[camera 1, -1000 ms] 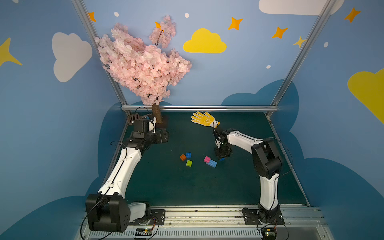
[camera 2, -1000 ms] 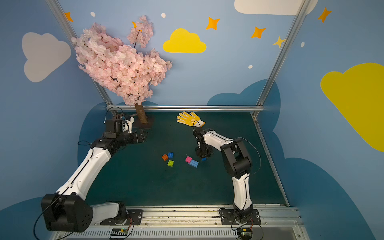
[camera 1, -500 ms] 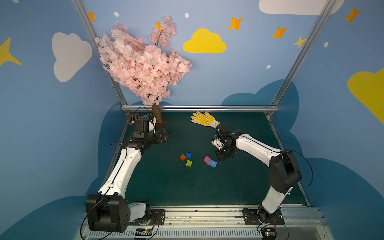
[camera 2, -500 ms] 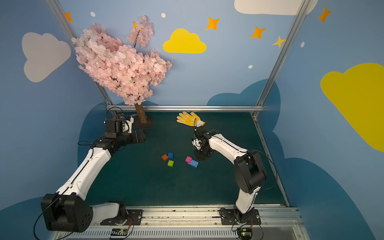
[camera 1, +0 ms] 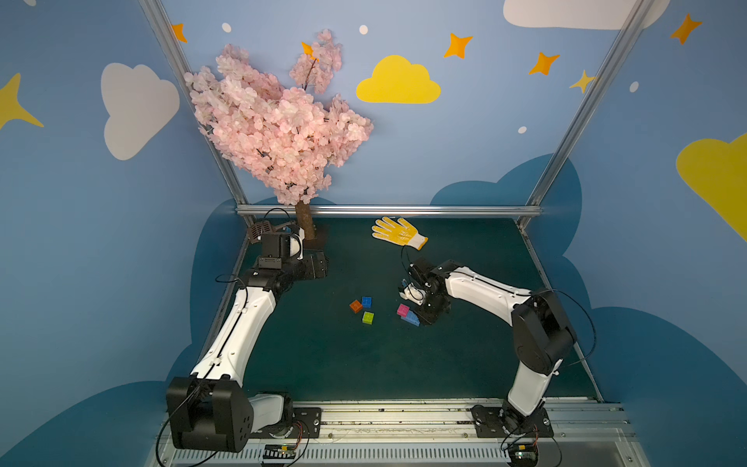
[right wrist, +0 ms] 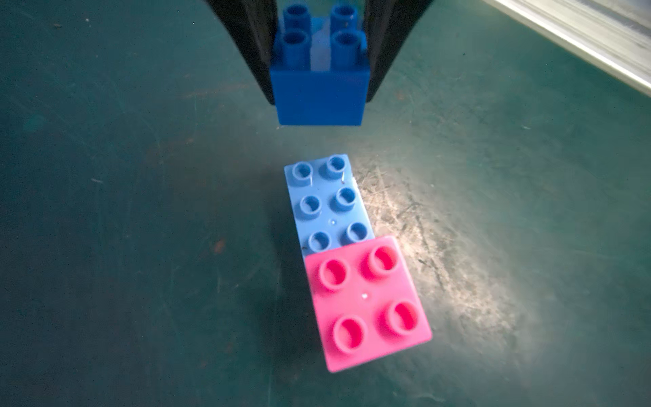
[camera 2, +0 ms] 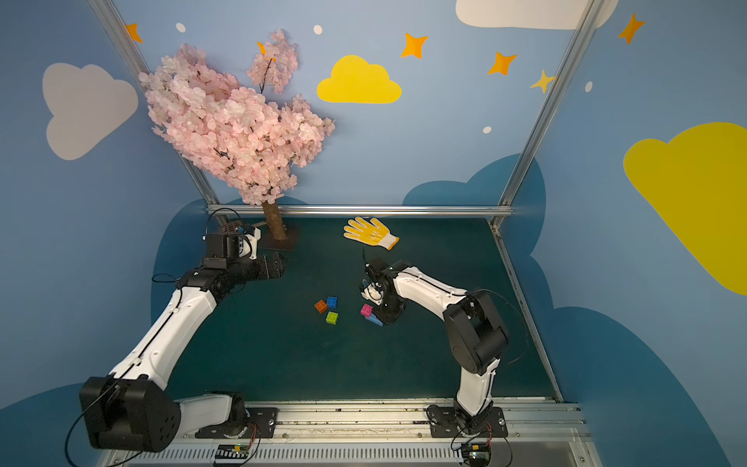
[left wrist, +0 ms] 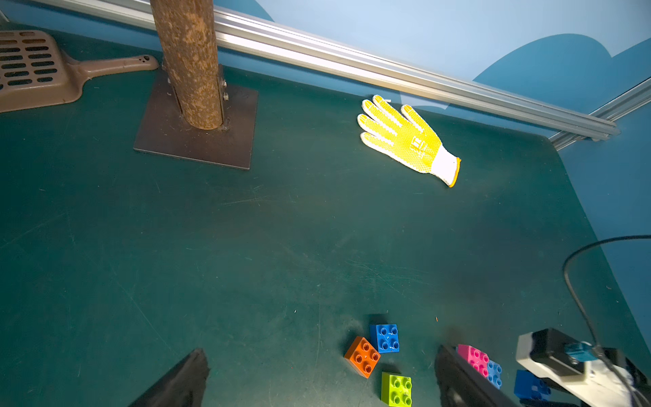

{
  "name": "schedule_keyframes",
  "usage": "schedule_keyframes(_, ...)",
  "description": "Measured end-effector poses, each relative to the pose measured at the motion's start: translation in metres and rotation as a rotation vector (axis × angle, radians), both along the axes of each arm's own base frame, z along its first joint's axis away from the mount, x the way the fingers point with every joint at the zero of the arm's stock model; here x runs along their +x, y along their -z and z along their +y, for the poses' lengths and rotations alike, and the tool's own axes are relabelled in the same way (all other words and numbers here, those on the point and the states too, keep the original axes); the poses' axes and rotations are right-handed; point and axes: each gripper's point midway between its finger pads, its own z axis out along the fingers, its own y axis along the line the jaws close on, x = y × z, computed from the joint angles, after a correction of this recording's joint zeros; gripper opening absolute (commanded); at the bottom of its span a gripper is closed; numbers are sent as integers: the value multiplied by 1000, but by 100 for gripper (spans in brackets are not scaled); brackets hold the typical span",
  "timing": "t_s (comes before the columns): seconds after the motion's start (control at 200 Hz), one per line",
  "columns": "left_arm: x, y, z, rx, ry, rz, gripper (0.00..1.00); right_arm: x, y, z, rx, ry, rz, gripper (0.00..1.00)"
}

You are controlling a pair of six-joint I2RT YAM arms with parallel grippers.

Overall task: Assemble the letter y with lego
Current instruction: Assemble the lego brick with the lego brick.

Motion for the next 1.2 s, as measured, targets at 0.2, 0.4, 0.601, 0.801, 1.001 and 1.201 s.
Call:
schedule_keyframes(0.2, 0, 0, 0, 0, 0, 0, 100, 1, 12, -4, -40, -59, 10, 0)
schedule_keyframes(0.4, 0, 0, 0, 0, 0, 0, 100, 2, 12, -1, -36, -99, -2, 0)
schedule_keyframes(0.601, 0, 0, 0, 0, 0, 0, 100, 0, 12, 4, -33, -135, -10, 0)
schedule_keyframes(0.801, 0, 0, 0, 0, 0, 0, 100, 0, 12, 5, -31, -149, -10, 0)
schedule_keyframes(1.001, 0, 0, 0, 0, 0, 0, 100, -1, 9, 8, -16, -154, -12, 0)
schedule_keyframes(1.201, 0, 0, 0, 0, 0, 0, 100, 0, -7, 14, 33, -156, -45, 0)
